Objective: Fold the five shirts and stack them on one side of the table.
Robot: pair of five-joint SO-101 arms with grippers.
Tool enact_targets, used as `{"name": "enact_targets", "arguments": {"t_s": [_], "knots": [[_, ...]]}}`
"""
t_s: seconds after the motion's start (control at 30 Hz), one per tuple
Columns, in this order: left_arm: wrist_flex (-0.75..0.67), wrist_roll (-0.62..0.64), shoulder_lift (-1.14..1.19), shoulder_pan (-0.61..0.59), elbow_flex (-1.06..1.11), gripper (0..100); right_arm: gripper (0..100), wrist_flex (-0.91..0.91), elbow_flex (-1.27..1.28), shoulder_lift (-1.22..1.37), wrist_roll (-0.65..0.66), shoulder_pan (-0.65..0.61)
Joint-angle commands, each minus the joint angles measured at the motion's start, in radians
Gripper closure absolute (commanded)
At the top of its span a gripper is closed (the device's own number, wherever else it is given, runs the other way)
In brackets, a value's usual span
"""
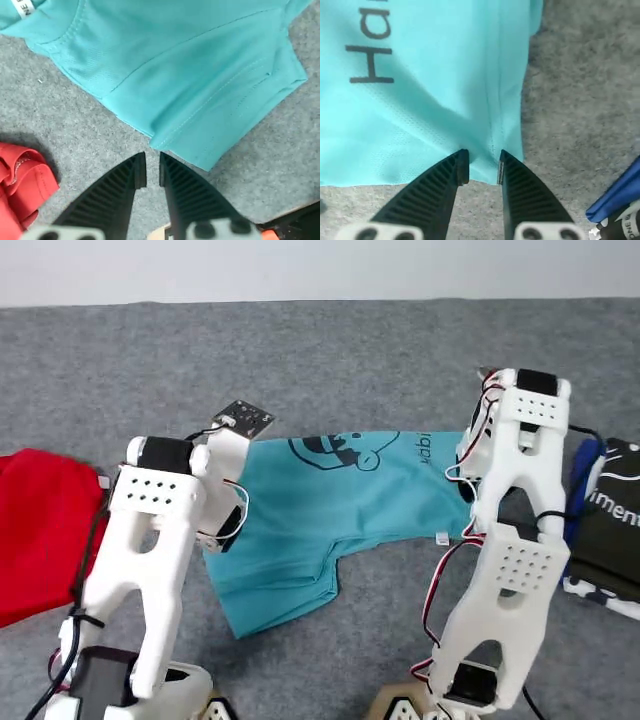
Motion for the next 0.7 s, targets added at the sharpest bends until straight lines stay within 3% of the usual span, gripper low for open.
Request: {"name": "enact_targets", "arguments": {"t_s": [0.0,0.13,0.47,0.67], "knots": [[0.04,0.008,-0.008,0.008,-0.031,95,90.2,0.044,0.003,-0.145,0.077,-0.007],[0.061,0.015,-0.028,-0.083,-0.081,95,90.2,0.044,0.068,-0.278,0.18,-0.064],[0.058,0.031,-0.218,-0.591,-0.119,95,90.2,0.042,0.48,-0.581,0.359,-0.309],[0.041,0.0,-0.233,-0.733,-0.09,95,89.8,0.033,0.641,-0.73,0.473,-0.529]]}}
